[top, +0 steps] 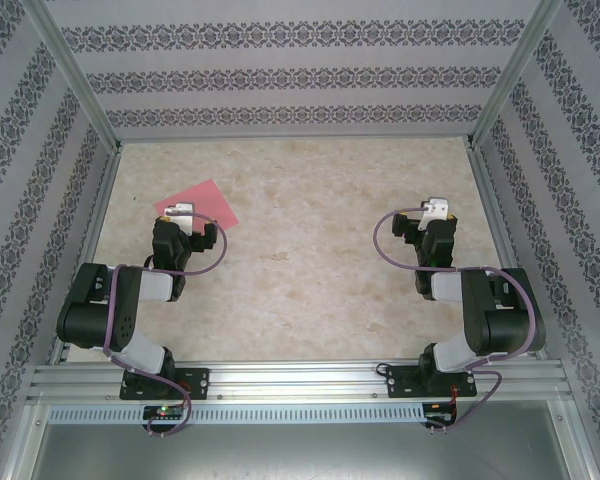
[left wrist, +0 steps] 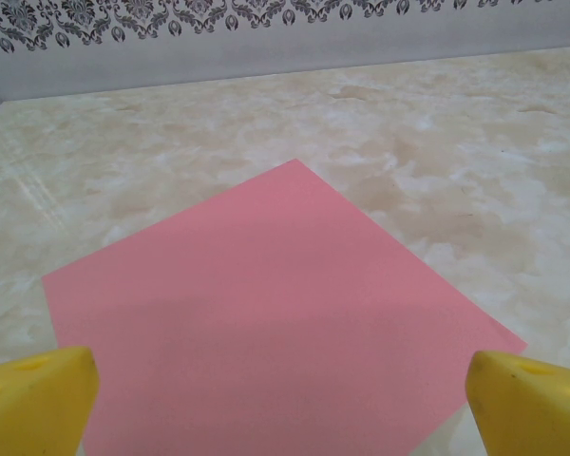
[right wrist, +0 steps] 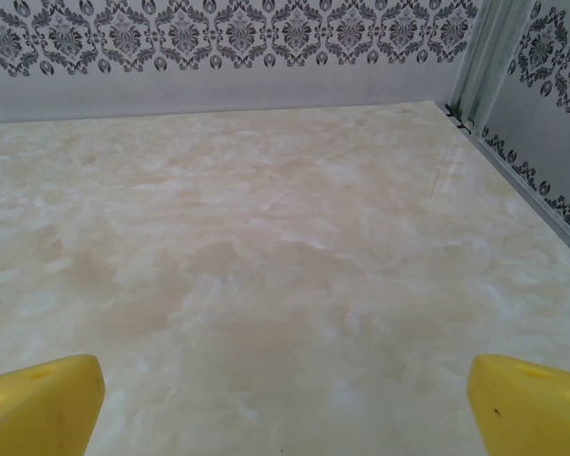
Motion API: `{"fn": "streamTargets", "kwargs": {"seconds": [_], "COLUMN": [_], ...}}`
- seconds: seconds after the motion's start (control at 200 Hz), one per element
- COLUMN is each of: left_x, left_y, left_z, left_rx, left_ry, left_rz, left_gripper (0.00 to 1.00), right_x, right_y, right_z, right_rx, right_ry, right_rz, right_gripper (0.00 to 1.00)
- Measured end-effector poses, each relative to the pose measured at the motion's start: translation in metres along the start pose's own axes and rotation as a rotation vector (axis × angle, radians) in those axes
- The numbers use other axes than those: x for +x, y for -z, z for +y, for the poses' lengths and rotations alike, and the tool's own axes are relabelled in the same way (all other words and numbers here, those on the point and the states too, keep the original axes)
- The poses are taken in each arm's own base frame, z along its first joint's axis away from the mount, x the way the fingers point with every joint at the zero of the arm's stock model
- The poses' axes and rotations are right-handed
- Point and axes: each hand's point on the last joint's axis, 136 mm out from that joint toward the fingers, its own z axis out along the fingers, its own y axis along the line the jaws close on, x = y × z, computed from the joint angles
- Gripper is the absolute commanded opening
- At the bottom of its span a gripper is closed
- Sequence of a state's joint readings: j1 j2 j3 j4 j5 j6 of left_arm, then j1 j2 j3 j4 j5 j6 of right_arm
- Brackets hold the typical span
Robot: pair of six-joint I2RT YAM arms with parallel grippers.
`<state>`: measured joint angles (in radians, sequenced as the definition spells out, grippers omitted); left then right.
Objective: Fold a paper plane with a square sheet of paper (pick it up from the middle)
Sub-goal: Move the square sheet of paper to the center of the table.
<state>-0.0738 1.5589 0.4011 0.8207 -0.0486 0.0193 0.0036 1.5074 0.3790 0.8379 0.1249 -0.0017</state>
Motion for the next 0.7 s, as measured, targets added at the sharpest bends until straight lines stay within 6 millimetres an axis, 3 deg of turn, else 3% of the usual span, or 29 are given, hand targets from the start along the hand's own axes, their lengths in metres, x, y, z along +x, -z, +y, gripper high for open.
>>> {"fn": "streamTargets", "kwargs": {"seconds": [0.535,0.699], "left_x": [-0.002,-0.027], "left_y": [0.001,0.019], "left_z": [-0.002,0.002], "left_rx": [0.011,-0.004], "left_ry": [0.000,0.012], "left_rz": [-0.001,-0.054], "left_gripper": [1.00,1.00], "right_x": [-0.002,-0.003], "right_y": [0.001,0.012], "right_z": [0.001,0.009], "right_rx": [-0.003,-0.023], "right_ry": [0.005,0.028], "right_rz": [-0.010,-0.040], "right_gripper": [0.98,0.98]}}
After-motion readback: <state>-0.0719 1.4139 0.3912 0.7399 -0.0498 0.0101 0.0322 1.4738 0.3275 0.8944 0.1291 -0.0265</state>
